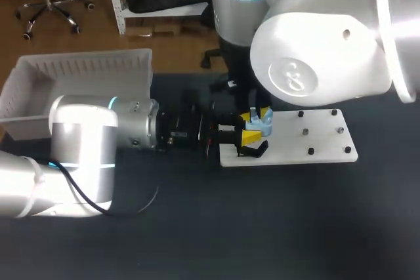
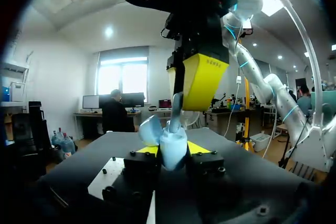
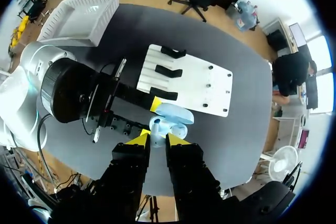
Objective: Pick up each earbud case from the left stands, insert the matching earbuds, close the lid, and place the case in the box.
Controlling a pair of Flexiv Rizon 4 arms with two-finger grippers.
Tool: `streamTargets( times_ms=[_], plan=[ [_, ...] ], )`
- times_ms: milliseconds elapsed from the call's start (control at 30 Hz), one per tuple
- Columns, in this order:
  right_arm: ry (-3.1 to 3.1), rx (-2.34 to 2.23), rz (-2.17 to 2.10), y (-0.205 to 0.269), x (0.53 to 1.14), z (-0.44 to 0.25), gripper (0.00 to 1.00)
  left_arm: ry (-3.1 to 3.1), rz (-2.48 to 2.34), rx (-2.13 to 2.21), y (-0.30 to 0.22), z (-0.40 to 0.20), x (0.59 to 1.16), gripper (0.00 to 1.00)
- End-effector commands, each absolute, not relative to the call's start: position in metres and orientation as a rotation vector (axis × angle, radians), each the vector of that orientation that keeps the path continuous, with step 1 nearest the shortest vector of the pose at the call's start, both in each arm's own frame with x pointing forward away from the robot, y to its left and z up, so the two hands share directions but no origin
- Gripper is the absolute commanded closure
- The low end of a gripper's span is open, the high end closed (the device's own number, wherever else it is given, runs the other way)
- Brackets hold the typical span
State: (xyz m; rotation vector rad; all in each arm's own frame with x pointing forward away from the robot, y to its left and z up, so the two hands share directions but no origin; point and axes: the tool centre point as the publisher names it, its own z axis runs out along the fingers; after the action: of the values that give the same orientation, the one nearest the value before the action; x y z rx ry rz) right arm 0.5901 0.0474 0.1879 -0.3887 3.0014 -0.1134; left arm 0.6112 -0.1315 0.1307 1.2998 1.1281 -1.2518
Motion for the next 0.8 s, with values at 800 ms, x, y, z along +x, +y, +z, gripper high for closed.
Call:
streamTargets(
  times_ms=[800],
  plan=[
    [3.009, -0.357, -0.135, 0.0425, 0.5904, 0.1833, 1.00, 1.129, -1.253, 1.302, -0.1316, 0.1309, 0.6117, 1.00]
  ],
)
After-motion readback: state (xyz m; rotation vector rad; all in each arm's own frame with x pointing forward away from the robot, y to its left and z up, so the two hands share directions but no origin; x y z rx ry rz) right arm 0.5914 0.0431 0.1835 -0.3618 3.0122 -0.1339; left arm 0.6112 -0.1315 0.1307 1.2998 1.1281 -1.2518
